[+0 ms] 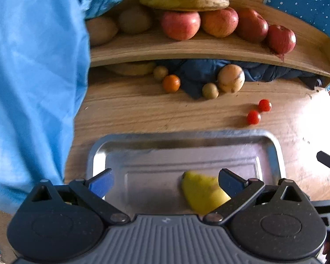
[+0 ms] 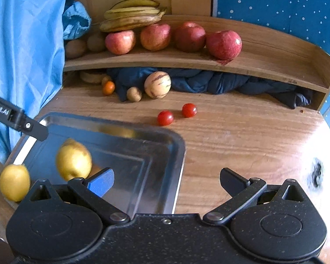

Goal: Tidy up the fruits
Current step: 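Move both open tools past the tray toward the two red cherry tomatoes, then grasp a cherry tomato with the left tool while the right tool grasps the other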

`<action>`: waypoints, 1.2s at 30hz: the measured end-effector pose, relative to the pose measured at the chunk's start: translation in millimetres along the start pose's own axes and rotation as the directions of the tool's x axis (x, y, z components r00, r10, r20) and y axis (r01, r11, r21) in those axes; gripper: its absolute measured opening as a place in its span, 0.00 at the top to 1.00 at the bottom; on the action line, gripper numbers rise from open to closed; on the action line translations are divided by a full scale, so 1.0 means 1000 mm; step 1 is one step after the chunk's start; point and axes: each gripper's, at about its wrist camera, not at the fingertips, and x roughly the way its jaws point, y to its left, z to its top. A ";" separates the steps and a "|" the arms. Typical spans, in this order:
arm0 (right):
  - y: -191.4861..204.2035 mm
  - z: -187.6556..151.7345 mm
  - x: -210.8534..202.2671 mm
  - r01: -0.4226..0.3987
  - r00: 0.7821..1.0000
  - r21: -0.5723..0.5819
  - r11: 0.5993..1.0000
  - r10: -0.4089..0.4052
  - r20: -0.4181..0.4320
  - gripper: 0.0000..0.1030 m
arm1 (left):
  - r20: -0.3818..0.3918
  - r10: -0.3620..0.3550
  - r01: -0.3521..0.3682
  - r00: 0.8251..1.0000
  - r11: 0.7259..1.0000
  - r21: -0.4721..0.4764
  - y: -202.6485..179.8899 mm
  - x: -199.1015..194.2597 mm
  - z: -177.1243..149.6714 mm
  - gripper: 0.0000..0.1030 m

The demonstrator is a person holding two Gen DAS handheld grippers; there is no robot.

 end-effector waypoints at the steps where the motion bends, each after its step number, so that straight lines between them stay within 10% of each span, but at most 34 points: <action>1: -0.002 0.002 0.002 0.006 1.000 -0.011 1.000 -0.006 0.007 0.01 | -0.001 -0.001 0.001 1.000 1.000 -0.002 -0.004 0.003 0.004 0.01; 19: -0.061 0.022 0.038 0.106 0.994 -0.076 0.991 -0.106 0.008 0.01 | -0.049 -0.047 0.049 0.998 0.997 0.053 -0.084 0.049 0.049 0.01; 36: -0.127 0.054 0.069 -0.111 0.993 0.007 0.994 0.111 0.042 0.08 | -0.070 0.026 -0.017 0.997 0.992 0.122 -0.116 0.079 0.070 0.04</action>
